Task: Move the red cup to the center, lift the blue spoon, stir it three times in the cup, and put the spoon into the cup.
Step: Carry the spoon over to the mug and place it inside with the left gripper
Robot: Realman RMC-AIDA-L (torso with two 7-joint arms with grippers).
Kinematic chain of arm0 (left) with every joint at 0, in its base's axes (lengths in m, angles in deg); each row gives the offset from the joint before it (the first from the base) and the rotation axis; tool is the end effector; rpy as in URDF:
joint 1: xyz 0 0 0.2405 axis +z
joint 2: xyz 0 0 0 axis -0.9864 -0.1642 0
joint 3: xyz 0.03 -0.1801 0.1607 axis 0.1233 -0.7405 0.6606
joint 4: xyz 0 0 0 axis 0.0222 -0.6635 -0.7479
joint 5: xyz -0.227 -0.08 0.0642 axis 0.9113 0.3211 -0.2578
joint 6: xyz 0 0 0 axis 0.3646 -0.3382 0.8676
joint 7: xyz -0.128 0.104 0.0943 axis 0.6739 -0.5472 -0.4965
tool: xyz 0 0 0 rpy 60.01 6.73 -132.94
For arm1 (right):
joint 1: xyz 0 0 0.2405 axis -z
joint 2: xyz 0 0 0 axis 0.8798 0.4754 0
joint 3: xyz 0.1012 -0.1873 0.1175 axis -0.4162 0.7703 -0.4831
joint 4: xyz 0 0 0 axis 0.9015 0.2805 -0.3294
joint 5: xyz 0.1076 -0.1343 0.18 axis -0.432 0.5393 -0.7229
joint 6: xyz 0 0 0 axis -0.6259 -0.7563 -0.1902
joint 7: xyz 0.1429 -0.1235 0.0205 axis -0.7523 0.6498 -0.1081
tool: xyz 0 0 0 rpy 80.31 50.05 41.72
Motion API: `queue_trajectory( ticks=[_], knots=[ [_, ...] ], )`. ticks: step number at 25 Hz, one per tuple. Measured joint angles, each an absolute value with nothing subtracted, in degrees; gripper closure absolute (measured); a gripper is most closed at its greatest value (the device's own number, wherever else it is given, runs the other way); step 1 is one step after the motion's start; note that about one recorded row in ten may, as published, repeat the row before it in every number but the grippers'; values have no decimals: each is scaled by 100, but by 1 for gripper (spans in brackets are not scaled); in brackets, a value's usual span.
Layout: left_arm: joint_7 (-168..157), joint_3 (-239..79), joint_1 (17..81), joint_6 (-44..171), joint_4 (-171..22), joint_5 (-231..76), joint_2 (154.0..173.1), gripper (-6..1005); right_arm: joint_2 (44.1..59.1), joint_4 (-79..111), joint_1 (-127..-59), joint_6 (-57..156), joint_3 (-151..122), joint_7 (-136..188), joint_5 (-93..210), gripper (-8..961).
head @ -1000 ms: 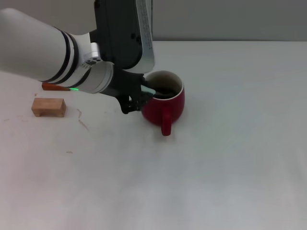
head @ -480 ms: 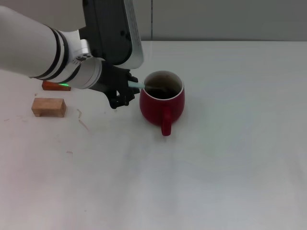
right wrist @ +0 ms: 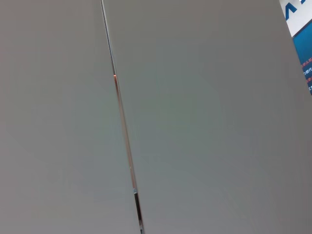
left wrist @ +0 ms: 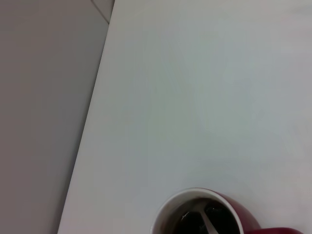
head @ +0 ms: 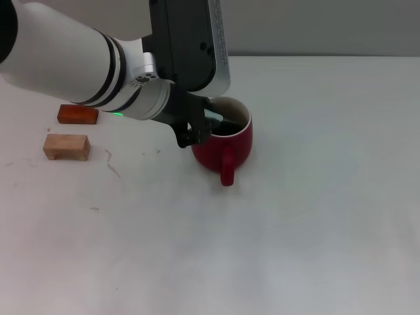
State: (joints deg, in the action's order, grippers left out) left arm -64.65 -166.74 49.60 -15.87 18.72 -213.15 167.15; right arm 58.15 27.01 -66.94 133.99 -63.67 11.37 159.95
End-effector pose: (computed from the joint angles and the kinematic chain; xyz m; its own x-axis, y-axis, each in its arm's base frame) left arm -0.0820 0.3950 -0.0675 0.9391 -0.1211 -0.3215 -0.2491 -0.8846 -0.3942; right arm 0.4028 0.2419 0.0363 0.5900 0.2683 -0.7615 -0.8062 0.1443 -0.5738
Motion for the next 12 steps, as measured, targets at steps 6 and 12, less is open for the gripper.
queue_trajectory(
  ticks=[6, 12],
  knots=[
    [-6459, -16705, 5170, -1819, 2125, -21380, 16682, 808, 5815, 2701, -6699, 13391, -6367, 1137, 16010, 110],
    [-6458, -16785, 5311, -1969, 2241, -21696, 16678, 800, 5815, 2715, -6736, 13376, -6367, 1137, 16033, 110]
  ],
)
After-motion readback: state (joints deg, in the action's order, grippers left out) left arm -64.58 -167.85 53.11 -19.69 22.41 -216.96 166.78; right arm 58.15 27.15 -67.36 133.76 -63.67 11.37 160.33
